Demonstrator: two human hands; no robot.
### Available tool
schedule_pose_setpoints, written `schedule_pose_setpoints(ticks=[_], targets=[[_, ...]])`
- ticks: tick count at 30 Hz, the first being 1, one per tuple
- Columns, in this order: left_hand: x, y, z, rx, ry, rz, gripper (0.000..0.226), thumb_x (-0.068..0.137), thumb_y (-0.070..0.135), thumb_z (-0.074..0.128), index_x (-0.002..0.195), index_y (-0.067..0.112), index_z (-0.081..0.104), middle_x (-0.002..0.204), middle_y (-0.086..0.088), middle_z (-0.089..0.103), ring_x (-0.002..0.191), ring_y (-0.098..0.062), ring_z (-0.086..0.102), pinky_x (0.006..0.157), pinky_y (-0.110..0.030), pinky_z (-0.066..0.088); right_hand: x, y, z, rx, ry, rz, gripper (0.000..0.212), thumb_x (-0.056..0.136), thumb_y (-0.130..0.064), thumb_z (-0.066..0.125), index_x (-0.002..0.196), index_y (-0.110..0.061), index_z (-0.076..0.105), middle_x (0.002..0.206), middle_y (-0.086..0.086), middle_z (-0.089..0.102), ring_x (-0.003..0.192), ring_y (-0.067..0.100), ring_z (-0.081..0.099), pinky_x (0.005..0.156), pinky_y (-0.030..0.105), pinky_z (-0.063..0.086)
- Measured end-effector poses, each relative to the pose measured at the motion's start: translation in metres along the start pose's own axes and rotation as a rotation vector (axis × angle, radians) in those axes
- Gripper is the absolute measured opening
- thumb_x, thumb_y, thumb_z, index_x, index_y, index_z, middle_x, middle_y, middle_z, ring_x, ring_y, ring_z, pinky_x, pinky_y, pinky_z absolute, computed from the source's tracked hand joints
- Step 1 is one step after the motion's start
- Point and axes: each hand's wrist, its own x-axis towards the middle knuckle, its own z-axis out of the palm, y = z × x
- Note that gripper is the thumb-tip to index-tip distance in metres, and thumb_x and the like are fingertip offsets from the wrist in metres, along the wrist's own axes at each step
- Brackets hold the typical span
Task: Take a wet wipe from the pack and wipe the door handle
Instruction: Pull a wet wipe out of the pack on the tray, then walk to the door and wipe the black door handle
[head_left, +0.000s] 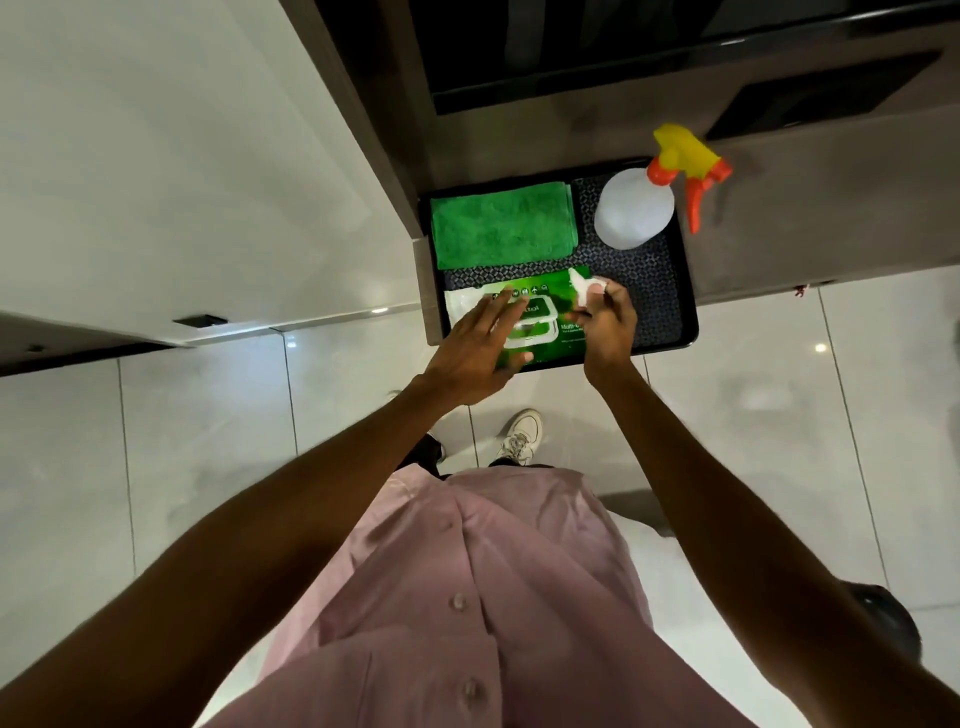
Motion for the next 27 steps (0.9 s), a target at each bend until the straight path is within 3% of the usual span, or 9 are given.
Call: schedule_pose_setpoints(ticks=[4,8,14,16,19,21,23,25,27], targets=[[-0.004,-0.003,0.012,0.333,-0.1,0.115,0.077,0.104,0.069,0.024,0.168,0.028,0.015,0.176,-0.01,0.007,0.161,-0.043,0.007,0.131,-0.056,0.014,0.003,-0.001,0.001,-0.046,-0.025,0.002,0.008,0.104,-0.006,0.049,0.107,-0.003,0.055,0.083,0.005,0.058,0.07,0.011,0.057,0.065,0.026,0.056],[-0.003,-0.002,0.016,0.396,-0.117,0.081,0.088,0.094,0.079,0.007,0.168,0.031,0.012,0.177,-0.008,0.006,0.161,-0.042,0.006,0.13,-0.058,0.015,0.003,-0.002,0.002,-0.097,-0.024,0.004,0.01,0.103,-0.009,0.05,0.109,-0.005,0.057,0.09,0.004,0.062,0.073,0.01,0.06,0.064,0.022,0.058],[-0.003,0.011,-0.009,0.311,-0.131,0.027,0.08,0.104,0.068,0.03,0.169,0.024,0.011,0.176,-0.011,0.004,0.161,-0.042,0.0,0.132,-0.058,0.004,-0.015,-0.025,0.012,-0.054,-0.003,0.143,0.018,0.101,-0.013,0.057,0.115,-0.003,0.064,0.092,0.004,0.066,0.074,0.012,0.06,0.064,0.024,0.055],[-0.011,0.017,-0.025,-0.054,-0.015,-0.081,0.079,0.107,0.055,0.047,0.168,0.014,0.018,0.173,-0.016,0.02,0.16,-0.04,0.013,0.131,-0.049,0.016,-0.035,-0.034,0.021,-0.019,-0.045,0.194,0.012,0.097,-0.011,0.062,0.107,-0.006,0.067,0.101,0.007,0.069,0.082,0.016,0.064,0.064,0.026,0.056],[-0.043,0.015,-0.06,-1.007,0.198,-0.392,0.057,0.101,0.04,0.064,0.149,0.011,0.054,0.142,-0.017,0.062,0.126,-0.027,0.059,0.1,-0.025,0.051,-0.083,-0.037,0.057,-0.037,-0.221,0.161,0.011,0.092,-0.003,0.067,0.1,-0.009,0.071,0.102,0.009,0.072,0.086,0.018,0.066,0.069,0.029,0.055],[-0.069,0.001,-0.084,-1.458,0.229,-0.472,0.037,0.097,0.04,0.065,0.12,0.011,0.071,0.12,-0.015,0.074,0.105,-0.026,0.071,0.092,-0.035,0.059,-0.119,-0.036,0.088,-0.151,-0.337,0.009,0.014,0.089,-0.004,0.072,0.099,-0.014,0.074,0.098,0.008,0.074,0.082,0.015,0.068,0.07,0.026,0.057],[-0.105,-0.03,-0.107,-1.673,0.344,-0.477,0.021,0.104,0.028,0.065,0.108,0.009,0.074,0.109,-0.013,0.077,0.1,-0.028,0.074,0.091,-0.037,0.063,-0.155,-0.031,0.131,-0.26,-0.493,-0.176,0.018,0.087,-0.005,0.075,0.097,-0.019,0.075,0.097,0.006,0.075,0.08,0.008,0.071,0.069,0.02,0.059],[-0.152,-0.076,-0.128,-1.784,0.536,-0.509,0.022,0.106,0.015,0.062,0.119,0.0,0.071,0.11,-0.018,0.076,0.104,-0.033,0.074,0.092,-0.037,0.065,-0.193,-0.022,0.186,-0.35,-0.627,-0.298,0.03,0.086,0.001,0.072,0.1,-0.024,0.072,0.105,0.003,0.074,0.089,0.004,0.069,0.075,0.019,0.058],[-0.194,-0.117,-0.147,-1.828,0.679,-0.522,0.023,0.107,0.01,0.06,0.123,-0.003,0.07,0.11,-0.017,0.078,0.103,-0.033,0.076,0.091,-0.037,0.066,-0.221,-0.014,0.236,-0.361,-0.678,-0.252,0.039,0.085,0.003,0.066,0.109,-0.028,0.069,0.114,-0.004,0.071,0.101,0.007,0.067,0.08,0.021,0.057]])
